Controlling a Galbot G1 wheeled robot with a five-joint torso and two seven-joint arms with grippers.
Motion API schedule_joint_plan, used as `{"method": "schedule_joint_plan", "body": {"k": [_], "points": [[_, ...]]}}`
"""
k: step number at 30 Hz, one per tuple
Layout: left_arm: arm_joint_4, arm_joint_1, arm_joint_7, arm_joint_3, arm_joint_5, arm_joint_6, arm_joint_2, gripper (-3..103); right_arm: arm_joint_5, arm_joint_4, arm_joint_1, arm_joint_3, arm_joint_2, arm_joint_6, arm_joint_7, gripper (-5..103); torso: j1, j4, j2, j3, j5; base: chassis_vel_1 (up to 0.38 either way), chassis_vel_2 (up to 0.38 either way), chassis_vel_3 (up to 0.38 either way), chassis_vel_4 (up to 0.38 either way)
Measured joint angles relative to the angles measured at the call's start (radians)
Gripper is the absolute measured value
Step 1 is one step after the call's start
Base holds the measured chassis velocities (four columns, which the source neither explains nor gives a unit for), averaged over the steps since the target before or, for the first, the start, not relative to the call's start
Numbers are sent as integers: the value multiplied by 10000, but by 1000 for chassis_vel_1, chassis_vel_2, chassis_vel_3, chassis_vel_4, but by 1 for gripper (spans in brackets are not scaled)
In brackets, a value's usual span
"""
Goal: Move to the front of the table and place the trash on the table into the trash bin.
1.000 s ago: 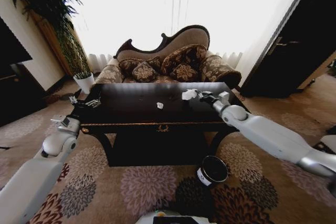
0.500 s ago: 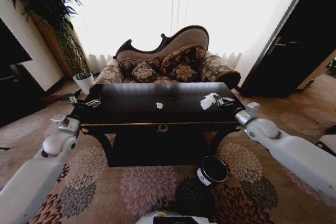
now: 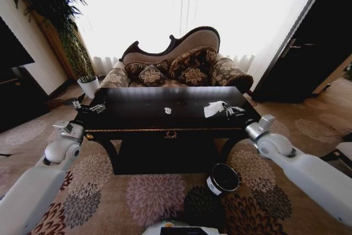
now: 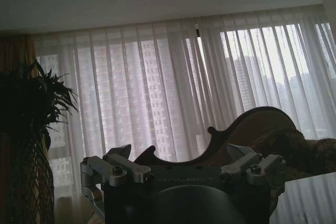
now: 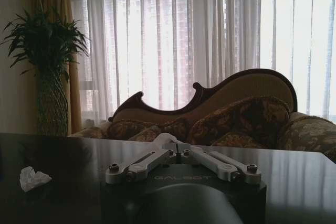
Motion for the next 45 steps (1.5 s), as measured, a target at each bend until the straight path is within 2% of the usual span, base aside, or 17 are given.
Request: {"method": "schedule_joint_plan", "body": {"k": [4,10,14,16,19,25,33,37,45], "points": [[0,0,0,0,0,0,0,100,-100,391,-1689,1359,732,12,1,0,-1,0,1,-1,-1,0,0,0,0],[0,0,0,-1,0,0,0,100,-316,581,-2645,2112,1454,124,-27,0,0,0,0,0,1,0,0,0,0],[0,0,0,0,0,0,0,100,-452,886,-3555,3060,2434,307,-79,0,0,3,0,0,0,0,0,0,0],[0,0,0,0,0,0,0,100,-477,908,-3684,3172,2531,352,-108,0,0,2,0,0,2,0,0,0,0],[0,0,0,0,0,0,0,100,-621,1005,-4456,3915,3182,665,-252,0,-1,-1,0,0,3,0,0,0,0],[0,0,0,-1,0,0,0,100,-622,982,-5010,4610,3822,854,-340,0,-1,0,0,0,0,0,0,0,0],[0,0,0,0,0,0,0,100,-928,655,-5374,4707,4497,1150,-487,0,0,1,1,0,-1,0,0,0,0],[0,0,0,0,0,0,0,100,-1451,331,-5623,4272,5106,1551,-661,0,0,0,1,0,-1,0,0,0,0],[0,0,0,0,0,0,0,100,-2266,-708,-5255,3097,5845,1955,-761,0,0,2,0,0,-2,0,0,0,0]]}}
